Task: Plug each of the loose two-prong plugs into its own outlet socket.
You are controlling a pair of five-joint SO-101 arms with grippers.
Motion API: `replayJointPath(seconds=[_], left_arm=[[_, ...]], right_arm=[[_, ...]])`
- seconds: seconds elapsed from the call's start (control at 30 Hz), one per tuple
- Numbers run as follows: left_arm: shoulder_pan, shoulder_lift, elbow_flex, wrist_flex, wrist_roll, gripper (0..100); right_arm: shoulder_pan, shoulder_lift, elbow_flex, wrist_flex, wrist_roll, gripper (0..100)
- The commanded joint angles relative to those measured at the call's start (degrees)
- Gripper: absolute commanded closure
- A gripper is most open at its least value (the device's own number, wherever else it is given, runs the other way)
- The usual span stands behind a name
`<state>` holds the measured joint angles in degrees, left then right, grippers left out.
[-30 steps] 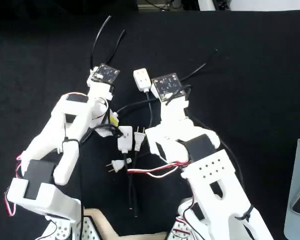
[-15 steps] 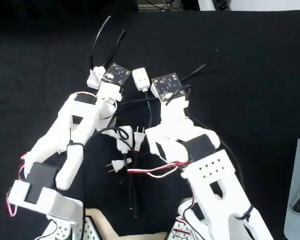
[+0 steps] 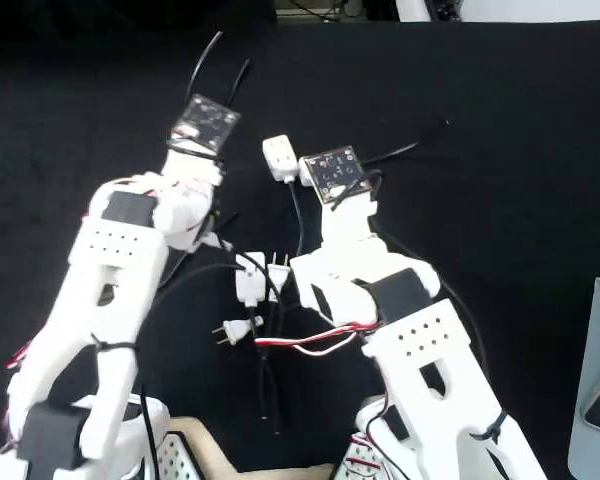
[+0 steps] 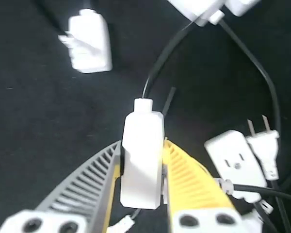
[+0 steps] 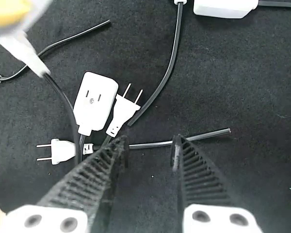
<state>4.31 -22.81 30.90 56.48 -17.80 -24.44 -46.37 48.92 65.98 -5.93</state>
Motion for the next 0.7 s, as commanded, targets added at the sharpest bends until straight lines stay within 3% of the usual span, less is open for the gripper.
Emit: replayJointPath(seconds=[0.0, 0.2, 0.33, 0.67], left_arm=[[-3.6, -3.0, -2.2, -0.1, 0.1, 97], [-11.1, -2.7, -6.7, -0.7, 0.2, 97], [-15.3, -2.5, -6.8, -5.7, 0.4, 97], [-19.8, 9.9, -8.0, -14.9, 1.5, 97]], right_arm=[[0.5, -1.2, -0.2, -0.7, -0.3, 85.0], [0.5, -1.2, -0.2, -0.7, -0.3, 85.0], [0.5, -1.2, -0.2, -0.7, -0.3, 85.0], [0.5, -1.1, -0.1, -0.8, -0.3, 85.0]])
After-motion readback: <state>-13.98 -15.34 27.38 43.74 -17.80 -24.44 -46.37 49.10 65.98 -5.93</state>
